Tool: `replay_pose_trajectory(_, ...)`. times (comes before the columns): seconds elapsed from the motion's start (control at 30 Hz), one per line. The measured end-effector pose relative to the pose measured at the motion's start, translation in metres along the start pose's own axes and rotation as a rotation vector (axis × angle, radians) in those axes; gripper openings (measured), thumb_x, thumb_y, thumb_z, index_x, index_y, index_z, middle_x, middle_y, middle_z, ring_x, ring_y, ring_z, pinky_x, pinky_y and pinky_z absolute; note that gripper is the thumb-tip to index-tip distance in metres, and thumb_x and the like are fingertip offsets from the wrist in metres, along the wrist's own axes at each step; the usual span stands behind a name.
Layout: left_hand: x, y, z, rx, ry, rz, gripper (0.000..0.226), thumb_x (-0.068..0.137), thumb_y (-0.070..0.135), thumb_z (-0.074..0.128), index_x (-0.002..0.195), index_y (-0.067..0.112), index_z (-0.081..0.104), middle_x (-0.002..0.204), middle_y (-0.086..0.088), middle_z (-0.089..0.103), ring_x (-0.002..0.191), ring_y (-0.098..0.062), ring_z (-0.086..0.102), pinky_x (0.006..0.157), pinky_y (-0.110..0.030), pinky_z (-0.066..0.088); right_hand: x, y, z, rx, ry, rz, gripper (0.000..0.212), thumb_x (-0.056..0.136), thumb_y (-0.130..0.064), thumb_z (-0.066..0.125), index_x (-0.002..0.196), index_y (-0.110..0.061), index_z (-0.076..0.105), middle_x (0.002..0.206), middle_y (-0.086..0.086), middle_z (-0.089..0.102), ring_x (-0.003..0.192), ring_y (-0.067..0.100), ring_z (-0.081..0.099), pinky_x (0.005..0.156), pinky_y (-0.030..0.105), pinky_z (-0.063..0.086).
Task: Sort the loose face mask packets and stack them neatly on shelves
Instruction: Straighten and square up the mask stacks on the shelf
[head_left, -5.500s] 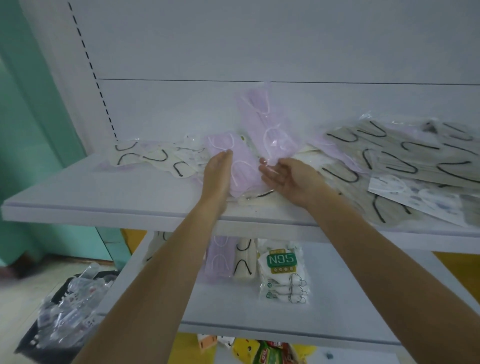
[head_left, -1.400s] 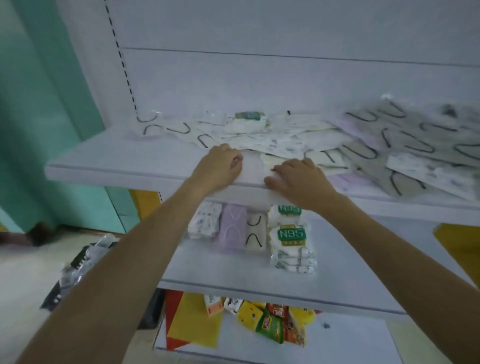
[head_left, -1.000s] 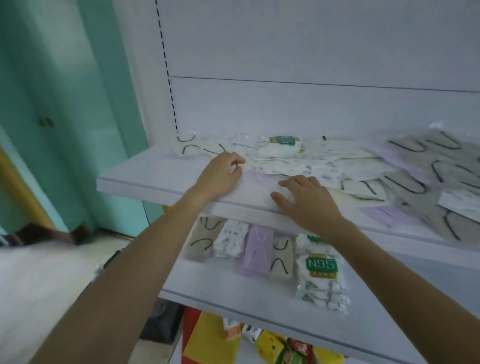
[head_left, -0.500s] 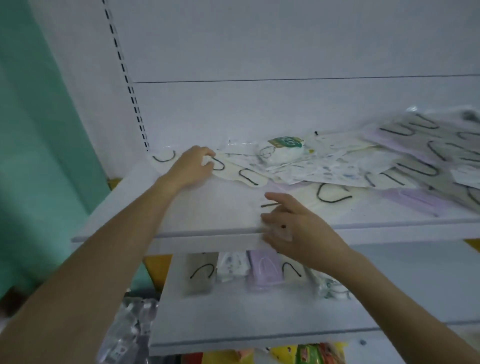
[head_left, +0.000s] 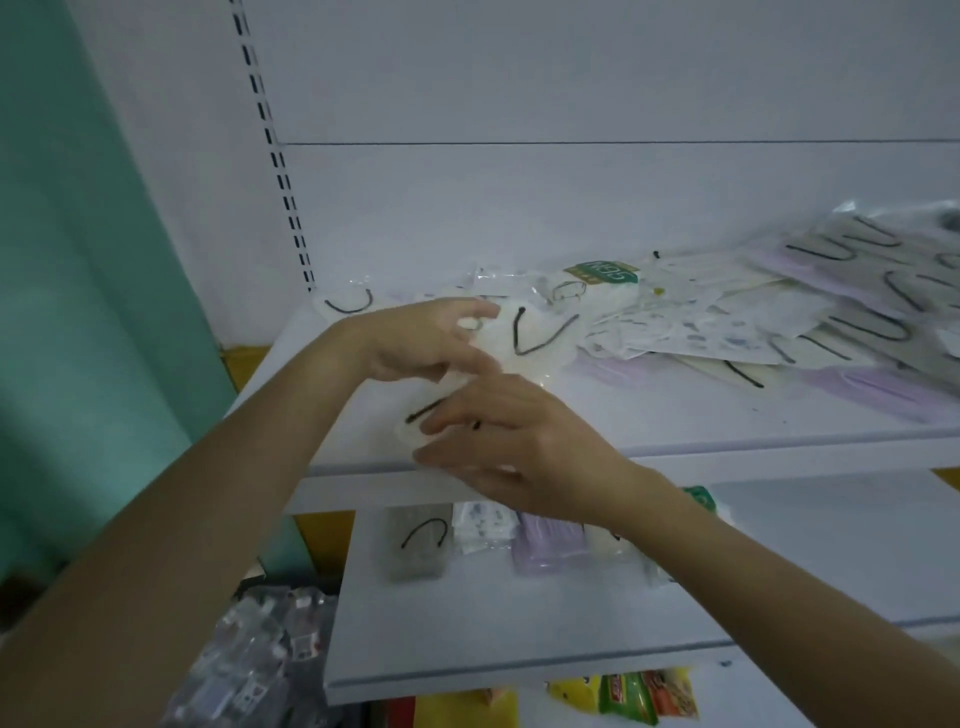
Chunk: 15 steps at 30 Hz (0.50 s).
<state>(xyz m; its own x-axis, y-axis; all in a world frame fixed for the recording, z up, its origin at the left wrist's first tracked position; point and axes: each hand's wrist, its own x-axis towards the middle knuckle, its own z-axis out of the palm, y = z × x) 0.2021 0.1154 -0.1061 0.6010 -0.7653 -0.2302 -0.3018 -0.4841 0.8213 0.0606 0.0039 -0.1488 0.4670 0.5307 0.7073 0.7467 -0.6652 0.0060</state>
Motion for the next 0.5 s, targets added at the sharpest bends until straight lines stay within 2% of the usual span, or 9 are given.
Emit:
replay_pose_trajectory(0.1, -0.001, -0.016, -0.019, -0.066, 0.403, 0.090, 0.070, 0.087, 0.011, 0.066, 0.144, 0.028, 0.029, 0.125, -0.027, 0.050, 0.096, -0.017, 0.058, 0.081, -0.033, 0.050, 0.009, 0.024, 0.001, 0.136, -0.039, 0.181, 0.030, 0.082, -0.021, 0.069, 0.108, -0.004, 0.068, 0.112, 0.012, 0.066, 0.105, 0.023, 0.060, 0.094, 0.026, 0.043)
replay_pose_trajectory(0.13, 0.000, -0.024, -0.026, -0.094, 0.525, 0.112, 0.072, 0.089, 0.009, 0.063, 0.147, 0.026, 0.025, 0.126, -0.028, 0.050, 0.099, -0.018, 0.060, 0.081, -0.032, 0.050, 0.015, 0.038, 0.001, 0.153, -0.028, 0.299, 0.031, 0.086, -0.022, 0.065, 0.112, -0.006, 0.066, 0.115, 0.010, 0.064, 0.109, 0.022, 0.058, 0.096, 0.024, 0.040)
replay_pose_trajectory(0.17, 0.003, -0.032, -0.033, -0.116, 0.633, 0.117, 0.073, 0.090, 0.008, 0.060, 0.149, 0.025, 0.019, 0.133, -0.024, 0.048, 0.110, -0.021, 0.057, 0.089, -0.031, 0.049, 0.021, 0.055, 0.000, 0.130, -0.039, 0.431, 0.032, 0.089, -0.025, 0.061, 0.117, -0.009, 0.063, 0.119, 0.008, 0.063, 0.113, 0.021, 0.055, 0.098, 0.022, 0.037)
replay_pose_trajectory(0.23, 0.008, -0.048, -0.039, -0.130, 0.788, 0.094, 0.074, 0.093, 0.007, 0.052, 0.151, 0.024, 0.010, 0.150, -0.011, 0.032, 0.134, -0.023, 0.038, 0.108, -0.032, 0.034, 0.030, 0.091, 0.001, 0.011, -0.232, 0.715, 0.045, 0.090, -0.037, 0.058, 0.129, -0.015, 0.055, 0.130, 0.005, 0.056, 0.122, 0.021, 0.049, 0.102, 0.027, 0.035)
replay_pose_trajectory(0.3, 0.015, -0.062, -0.035, -0.131, 0.891, 0.103, 0.073, 0.093, 0.002, 0.045, 0.151, 0.023, 0.007, 0.156, -0.003, 0.021, 0.140, -0.020, 0.026, 0.108, -0.024, 0.026, 0.032, 0.116, 0.010, -0.155, -0.486, 0.894, 0.055, 0.088, -0.049, 0.055, 0.133, -0.018, 0.051, 0.133, 0.007, 0.053, 0.124, 0.025, 0.046, 0.103, 0.033, 0.036)
replay_pose_trajectory(0.33, 0.018, -0.068, -0.032, -0.118, 0.937, 0.111, 0.072, 0.092, 0.000, 0.043, 0.152, 0.022, 0.008, 0.156, -0.002, 0.021, 0.140, -0.020, 0.026, 0.105, -0.020, 0.025, 0.031, 0.123, 0.015, -0.219, -0.536, 0.918, 0.053, 0.088, -0.051, 0.053, 0.130, -0.018, 0.054, 0.131, 0.009, 0.054, 0.122, 0.026, 0.047, 0.102, 0.033, 0.038)
replay_pose_trajectory(0.4, 0.022, -0.076, -0.030, -0.064, 1.025, 0.145, 0.071, 0.090, -0.003, 0.041, 0.151, 0.020, 0.013, 0.155, -0.002, 0.024, 0.138, -0.021, 0.029, 0.097, -0.013, 0.024, 0.030, 0.129, 0.024, -0.270, -0.484, 0.911, 0.040, 0.090, -0.046, 0.052, 0.119, -0.021, 0.063, 0.123, 0.007, 0.060, 0.114, 0.026, 0.052, 0.095, 0.032, 0.042)
replay_pose_trajectory(0.5, 0.027, -0.081, -0.036, 0.013, 1.094, 0.181, 0.055, 0.091, -0.004, 0.040, 0.143, 0.013, 0.036, 0.147, -0.008, 0.038, 0.133, -0.022, 0.037, 0.097, -0.011, 0.024, 0.038, 0.135, 0.026, -0.270, -0.427, 0.924, 0.023, 0.091, -0.029, 0.049, 0.093, -0.016, 0.067, 0.102, 0.009, 0.066, 0.096, 0.027, 0.059, 0.077, 0.029, 0.045)
